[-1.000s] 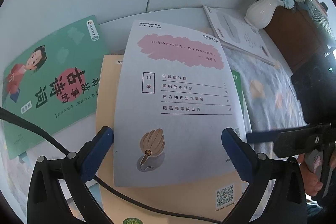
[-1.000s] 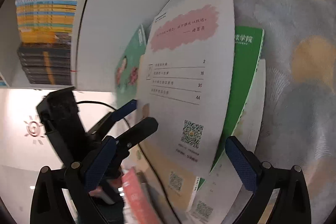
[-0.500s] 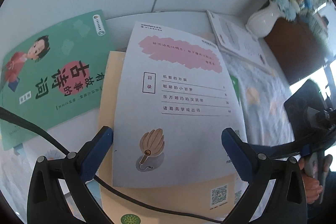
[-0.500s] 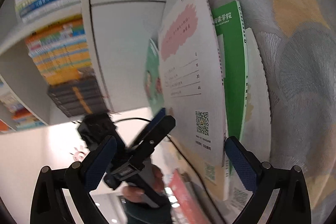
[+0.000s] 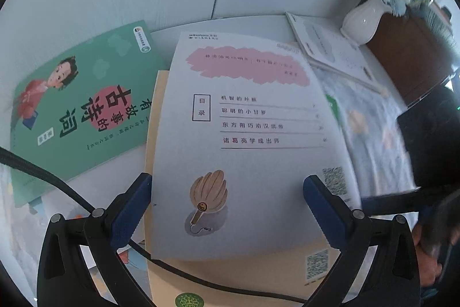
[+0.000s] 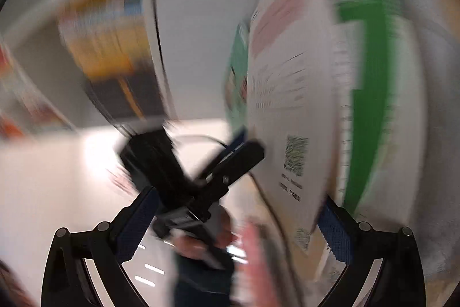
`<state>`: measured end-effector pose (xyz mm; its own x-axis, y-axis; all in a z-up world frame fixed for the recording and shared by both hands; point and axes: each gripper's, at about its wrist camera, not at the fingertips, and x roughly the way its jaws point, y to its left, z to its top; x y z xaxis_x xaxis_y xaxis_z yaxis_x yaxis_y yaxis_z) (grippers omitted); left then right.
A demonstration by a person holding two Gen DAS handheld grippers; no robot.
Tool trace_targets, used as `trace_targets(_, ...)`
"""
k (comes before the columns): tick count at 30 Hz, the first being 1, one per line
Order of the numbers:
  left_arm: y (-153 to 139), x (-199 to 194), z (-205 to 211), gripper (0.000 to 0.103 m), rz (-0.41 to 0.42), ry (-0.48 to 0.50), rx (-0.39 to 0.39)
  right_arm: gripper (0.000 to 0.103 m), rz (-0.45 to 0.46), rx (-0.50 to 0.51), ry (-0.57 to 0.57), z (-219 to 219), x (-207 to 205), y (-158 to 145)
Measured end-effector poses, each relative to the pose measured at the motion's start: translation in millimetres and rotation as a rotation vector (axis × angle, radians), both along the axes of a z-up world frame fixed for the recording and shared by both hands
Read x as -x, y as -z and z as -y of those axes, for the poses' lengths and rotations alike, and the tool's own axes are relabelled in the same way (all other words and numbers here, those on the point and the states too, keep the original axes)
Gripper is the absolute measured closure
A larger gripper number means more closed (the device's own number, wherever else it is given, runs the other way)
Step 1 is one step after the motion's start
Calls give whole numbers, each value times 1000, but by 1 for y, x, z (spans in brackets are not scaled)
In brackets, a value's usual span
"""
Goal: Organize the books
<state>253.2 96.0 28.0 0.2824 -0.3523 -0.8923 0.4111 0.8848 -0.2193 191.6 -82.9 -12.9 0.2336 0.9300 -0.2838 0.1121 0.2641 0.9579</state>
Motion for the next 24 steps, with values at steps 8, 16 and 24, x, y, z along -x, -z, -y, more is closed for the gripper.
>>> trace_targets(8, -1, 3, -13, 1, 1, -114, 58, 0, -109, 66, 220, 5, -17, 0)
trace_targets(16, -2, 13, -14, 1, 5, -193, 80, 94, -183, 124, 275, 34, -17, 12)
trace_targets(24, -13, 50, -20, 1, -71, -324, 119, 98, -88, 65, 323, 52, 22, -29)
